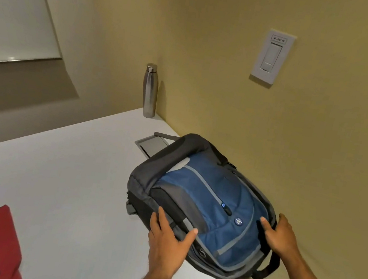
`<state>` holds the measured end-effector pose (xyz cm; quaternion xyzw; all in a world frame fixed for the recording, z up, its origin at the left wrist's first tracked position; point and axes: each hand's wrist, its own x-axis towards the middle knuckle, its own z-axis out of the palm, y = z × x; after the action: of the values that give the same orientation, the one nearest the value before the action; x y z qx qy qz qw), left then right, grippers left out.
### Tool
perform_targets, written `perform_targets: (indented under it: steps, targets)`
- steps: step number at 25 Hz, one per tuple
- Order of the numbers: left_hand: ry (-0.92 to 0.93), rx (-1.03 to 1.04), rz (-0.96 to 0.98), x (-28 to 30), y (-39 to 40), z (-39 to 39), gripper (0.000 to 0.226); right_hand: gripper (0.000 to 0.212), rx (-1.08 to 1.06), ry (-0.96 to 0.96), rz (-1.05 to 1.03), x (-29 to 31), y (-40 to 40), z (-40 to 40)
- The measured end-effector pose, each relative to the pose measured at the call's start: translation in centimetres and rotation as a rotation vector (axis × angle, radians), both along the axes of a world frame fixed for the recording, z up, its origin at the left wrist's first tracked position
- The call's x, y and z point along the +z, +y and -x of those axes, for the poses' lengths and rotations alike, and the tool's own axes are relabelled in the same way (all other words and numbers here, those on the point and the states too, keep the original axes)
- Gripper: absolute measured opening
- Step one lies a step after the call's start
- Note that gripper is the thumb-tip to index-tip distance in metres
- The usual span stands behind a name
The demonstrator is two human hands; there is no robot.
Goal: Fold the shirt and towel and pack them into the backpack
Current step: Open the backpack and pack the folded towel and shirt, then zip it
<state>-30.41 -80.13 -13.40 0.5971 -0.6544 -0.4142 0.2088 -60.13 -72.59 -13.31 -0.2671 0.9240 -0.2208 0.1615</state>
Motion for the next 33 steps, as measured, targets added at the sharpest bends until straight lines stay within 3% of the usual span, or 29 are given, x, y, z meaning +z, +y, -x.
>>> perform_targets:
  steps: [5, 11, 17, 19, 24, 29, 33]
  targets:
    - [0.204, 0.06, -0.126, -0.2, 0.7, 2.0, 0.13, 0.04, -0.039, -0.056, -0.073, -1.3, -0.9, 1.4]
    - [0.175, 0.056, -0.158, 0.3, -0.6, 1.6, 0.13, 0.019, -0.038, 0.026, -0.137, -0.1, -0.1, 0.4]
    - [0.122, 0.021, -0.081, -1.4, -6.2, -3.9, 0.125, 0.026, -0.01, -0.031, -0.091, 0.6, 1.4, -5.5]
    - [0.078, 0.033, -0.043, -4.7, -9.2, -6.2, 0.111, 0.027, 0.013, -0.115, -0.077, 0.4, 1.6, -8.3]
    - [-0.042, 0.003, 0.082, -0.7, -10.8, -10.0, 0.062, 0.03, 0.04, -0.249, -0.023, -0.7, 1.9, -16.1]
    - [-0.204, -0.046, 0.074, 0.4, -12.0, -12.1, 0.076, 0.03, 0.08, -0.328, 0.001, -1.4, 1.9, -22.4]
    - [-0.199, -0.046, 0.042, 0.0, -12.4, -12.6, 0.08, 0.029, 0.085, -0.403, 0.051, -2.2, 1.7, -24.4]
